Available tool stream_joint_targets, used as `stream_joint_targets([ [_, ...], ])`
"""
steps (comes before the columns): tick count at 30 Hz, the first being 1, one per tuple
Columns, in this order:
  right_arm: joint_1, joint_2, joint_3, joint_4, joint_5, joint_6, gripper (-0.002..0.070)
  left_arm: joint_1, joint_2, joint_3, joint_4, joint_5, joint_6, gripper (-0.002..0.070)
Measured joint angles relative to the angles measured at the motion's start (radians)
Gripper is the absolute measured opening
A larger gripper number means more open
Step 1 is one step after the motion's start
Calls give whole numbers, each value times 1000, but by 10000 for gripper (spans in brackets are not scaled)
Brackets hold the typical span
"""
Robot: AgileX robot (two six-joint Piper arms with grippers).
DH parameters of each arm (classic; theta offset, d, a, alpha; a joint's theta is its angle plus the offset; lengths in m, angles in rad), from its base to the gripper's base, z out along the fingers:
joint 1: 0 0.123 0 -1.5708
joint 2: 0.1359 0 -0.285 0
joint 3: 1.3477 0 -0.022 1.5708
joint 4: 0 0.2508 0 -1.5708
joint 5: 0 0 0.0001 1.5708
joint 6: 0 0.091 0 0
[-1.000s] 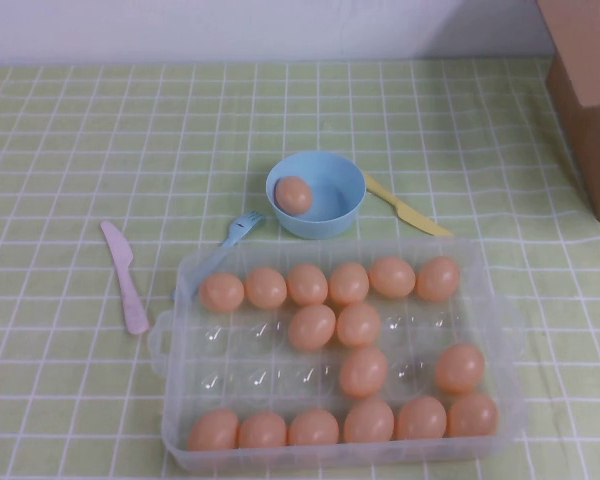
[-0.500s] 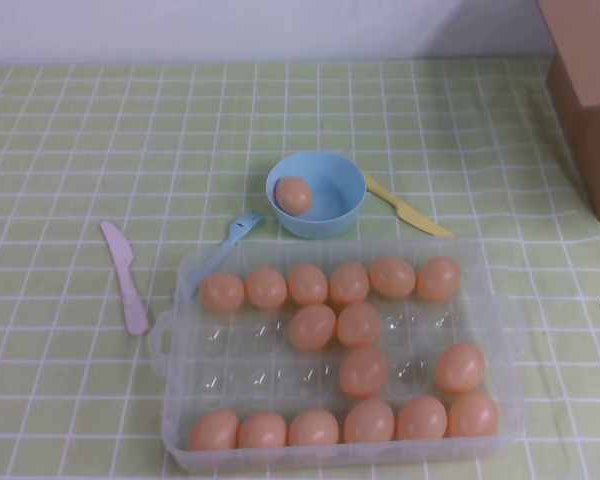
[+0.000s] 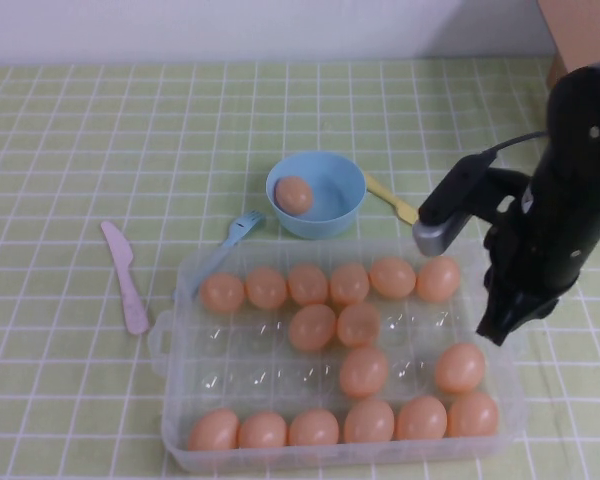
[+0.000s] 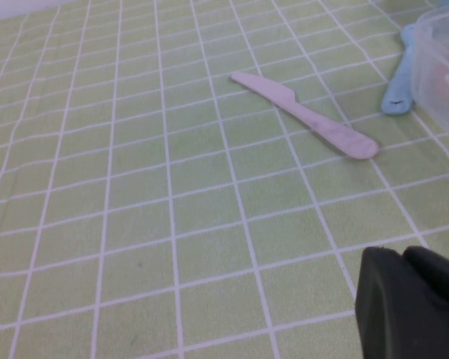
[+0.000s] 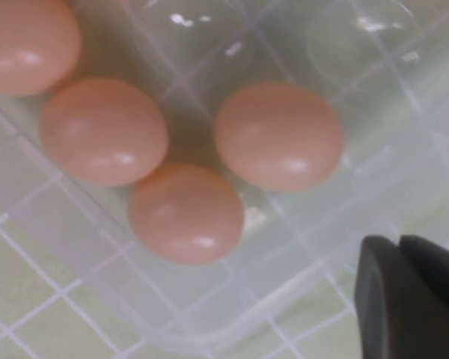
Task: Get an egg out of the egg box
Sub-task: Pick up the egg from the plastic box
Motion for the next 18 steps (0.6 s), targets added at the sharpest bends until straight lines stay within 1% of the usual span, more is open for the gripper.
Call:
stream_joint_targets([
  [2,33,24,-2,0,-15,-4,9,0,0,0,0,0,0,-3],
  [4,60,43,-5,20,-30,-8,72,0,0,0,0,0,0,-3],
  [6,70,57,-5,46,-43,14,170,0,0,0,0,0,0,-3],
  [7,72,63,-5,58,-50,45,237,0,0,0,0,0,0,-3],
  [9,74,75,-5,65,-70,128,372,0,0,0,0,0,0,-3],
  [11,74,85,-5,72,-85,231,474,0,0,0,0,0,0,-3],
  [13,74,89,-5,81,-92,315,517,0,0,0,0,0,0,-3],
  [14,74,92,-5,86,-94,354,527,0,0,0,0,0,0,-3],
  [18,74,105,-6,87,-92,436,536,0,0,0,0,0,0,-3],
])
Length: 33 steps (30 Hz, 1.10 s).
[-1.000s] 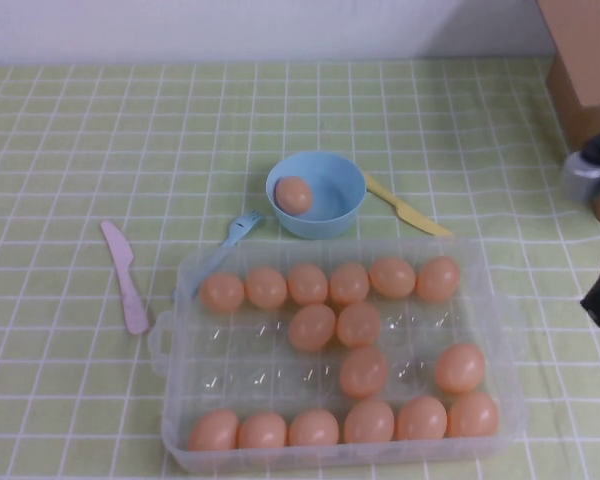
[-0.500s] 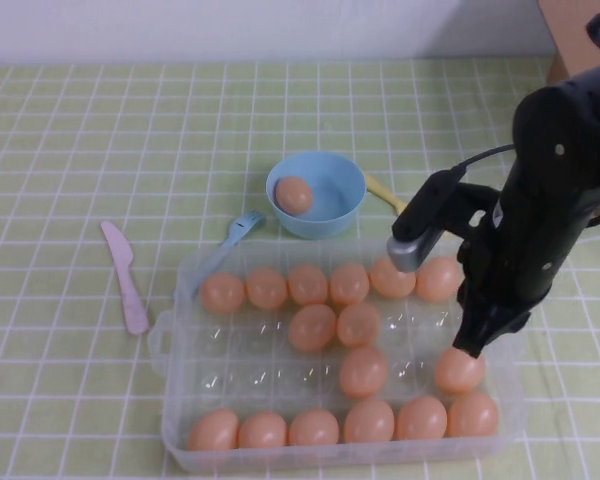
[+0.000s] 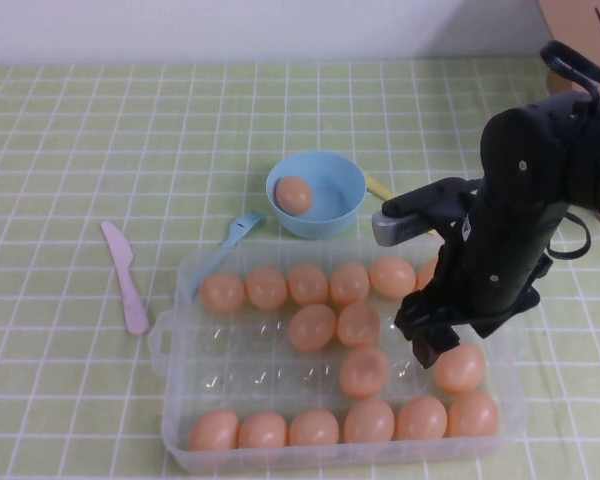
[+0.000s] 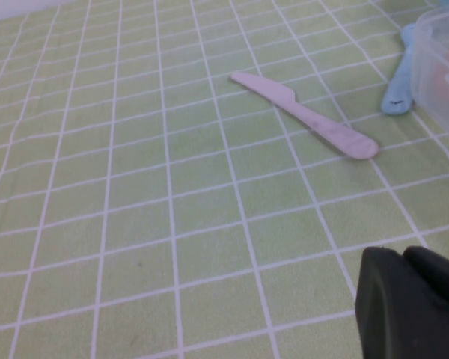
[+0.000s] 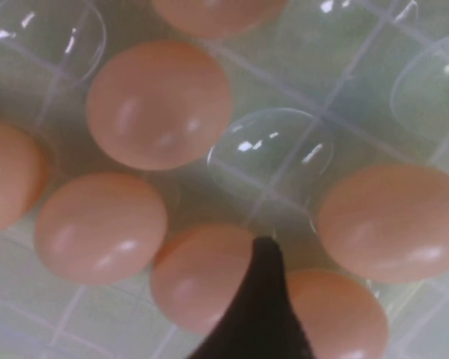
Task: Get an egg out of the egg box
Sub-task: Pick up the egg from the plastic box
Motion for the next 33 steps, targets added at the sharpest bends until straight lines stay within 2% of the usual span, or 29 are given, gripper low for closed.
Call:
stream_joint_targets([
  [11,6,26,-2,-51,26,20,535,0,0,0,0,0,0,-3],
  [19,16,38,-2,-79,15,-111,534,0,0,0,0,0,0,-3],
  [33,21,86,-3,-79,6,-204,534,0,0,0,0,0,0,-3],
])
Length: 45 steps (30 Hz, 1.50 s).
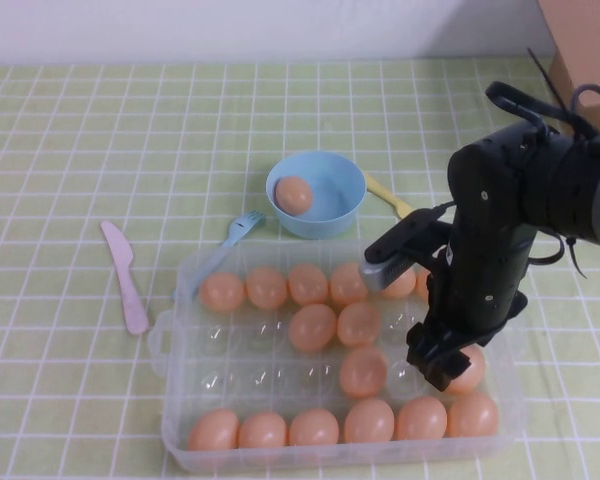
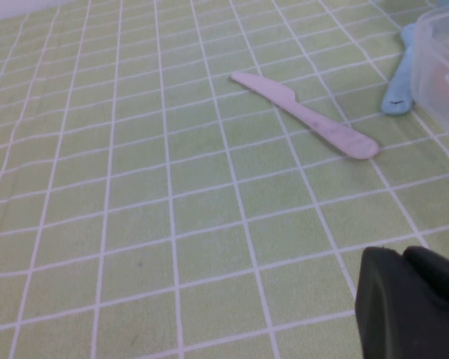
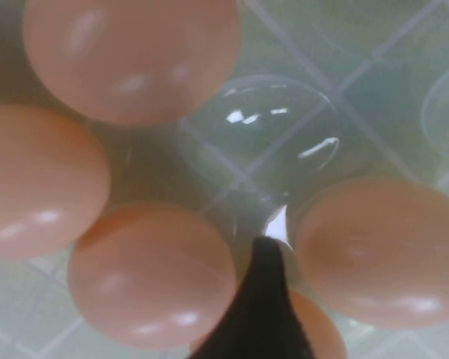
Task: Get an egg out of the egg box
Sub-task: Pick up the egg from the plastic box, then place the egg in the bowl
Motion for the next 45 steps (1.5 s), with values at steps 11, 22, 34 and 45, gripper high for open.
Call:
stream_joint_targets([
  [11,3,43,0,2,-4,-4,464,0,0,0,0,0,0,-3],
  [22,3,44,0,2,-8,-6,447,0,0,0,0,0,0,-3],
  [34,5,-3,-158,5,78,-6,447,0,0,0,0,0,0,-3],
  [45,1,86,-505,-37,74,-6,447,0,0,0,0,0,0,-4],
])
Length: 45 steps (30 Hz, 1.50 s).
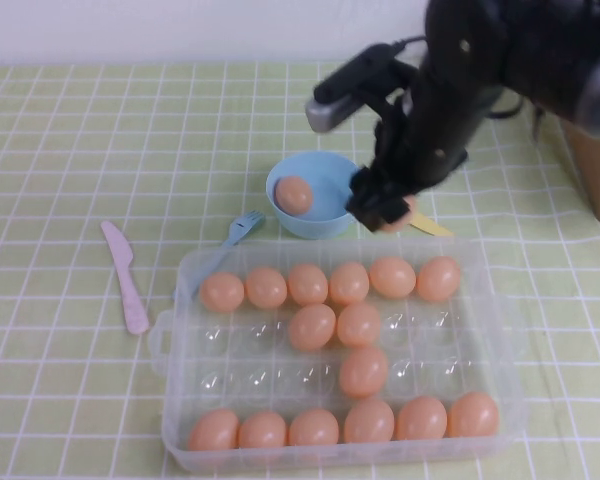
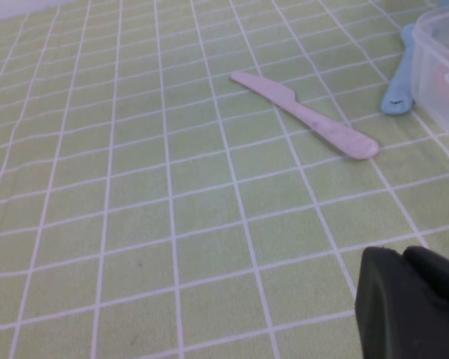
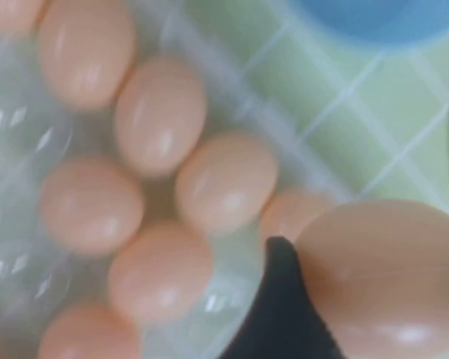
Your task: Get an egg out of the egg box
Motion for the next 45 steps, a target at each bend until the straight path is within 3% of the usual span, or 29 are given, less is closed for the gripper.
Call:
stream_joint_targets([
  [12,-51,458,-563,66,34,-44,445,0,0,0,0,0,0,-3],
  [20,-80,520,-585,88,20,-51,445,0,0,0,0,0,0,-4],
  [26,-83,521,-589,106,1,-53,540,0,0,0,0,0,0,-3],
  [30,-83,516,-589,117,-4,-53,547,0,0,0,0,0,0,-4],
  [34,-83,461,-589,117,-4,-28,438,0,0,0,0,0,0,-4],
  [38,-83,373,-580,116,7,-10,156,0,0,0,0,0,0,-4],
  [40,-83,320,-551,116,10,-7,61,0,0,0,0,0,0,-4],
  [45,-72,197,-391,116,-34,6,-6,0,0,0,0,0,0,-4],
])
